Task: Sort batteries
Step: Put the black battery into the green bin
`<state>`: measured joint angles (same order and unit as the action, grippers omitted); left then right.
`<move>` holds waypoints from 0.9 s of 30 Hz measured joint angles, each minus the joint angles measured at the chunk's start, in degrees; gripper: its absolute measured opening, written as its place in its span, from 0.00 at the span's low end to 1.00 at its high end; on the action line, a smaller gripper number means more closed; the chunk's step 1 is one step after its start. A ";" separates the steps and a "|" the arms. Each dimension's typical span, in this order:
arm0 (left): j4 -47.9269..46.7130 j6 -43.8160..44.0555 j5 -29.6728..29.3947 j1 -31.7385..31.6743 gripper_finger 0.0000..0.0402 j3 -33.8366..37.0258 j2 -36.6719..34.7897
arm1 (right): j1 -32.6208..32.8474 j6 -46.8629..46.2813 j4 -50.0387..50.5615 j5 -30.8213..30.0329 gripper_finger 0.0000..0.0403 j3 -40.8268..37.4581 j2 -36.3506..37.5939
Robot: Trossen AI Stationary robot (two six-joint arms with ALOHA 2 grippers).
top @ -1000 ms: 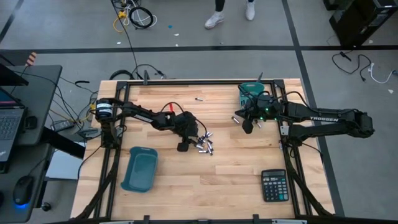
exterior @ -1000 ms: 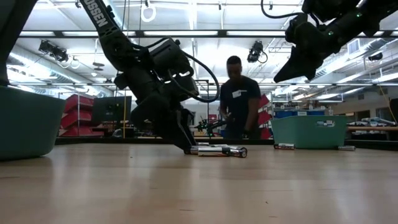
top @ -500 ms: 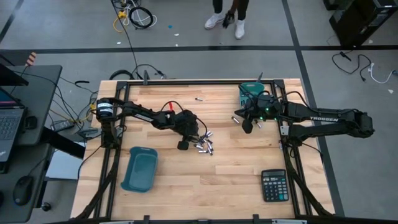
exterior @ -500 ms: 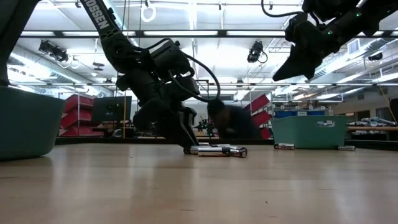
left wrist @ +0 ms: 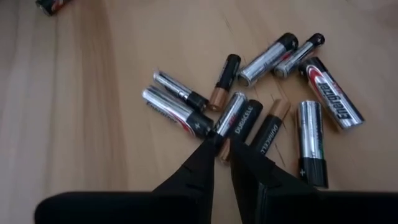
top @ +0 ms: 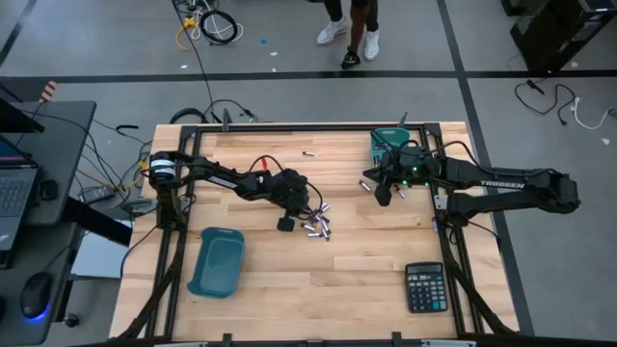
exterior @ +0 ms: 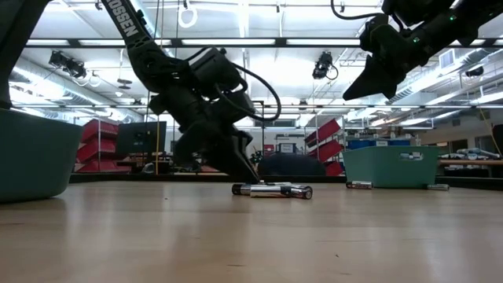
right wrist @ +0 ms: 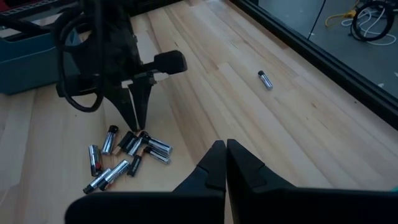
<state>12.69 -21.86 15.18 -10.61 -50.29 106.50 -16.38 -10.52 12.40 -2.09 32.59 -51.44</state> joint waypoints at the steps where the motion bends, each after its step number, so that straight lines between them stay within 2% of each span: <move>1: 0.16 -0.38 0.00 0.00 0.13 -0.02 -0.02 | 0.00 0.00 0.00 0.00 0.00 0.00 0.00; 9: 2.33 -2.08 2.23 0.00 0.13 -0.06 0.97 | 0.00 0.00 -0.19 0.00 0.00 0.00 0.00; 27: 2.09 0.38 4.22 1.02 0.13 -0.08 1.90 | 0.09 -0.24 -0.32 0.08 0.00 0.00 0.02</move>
<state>14.79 -21.47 19.40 -9.59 -50.37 108.40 -16.29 -10.76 12.08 -2.00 32.59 -51.42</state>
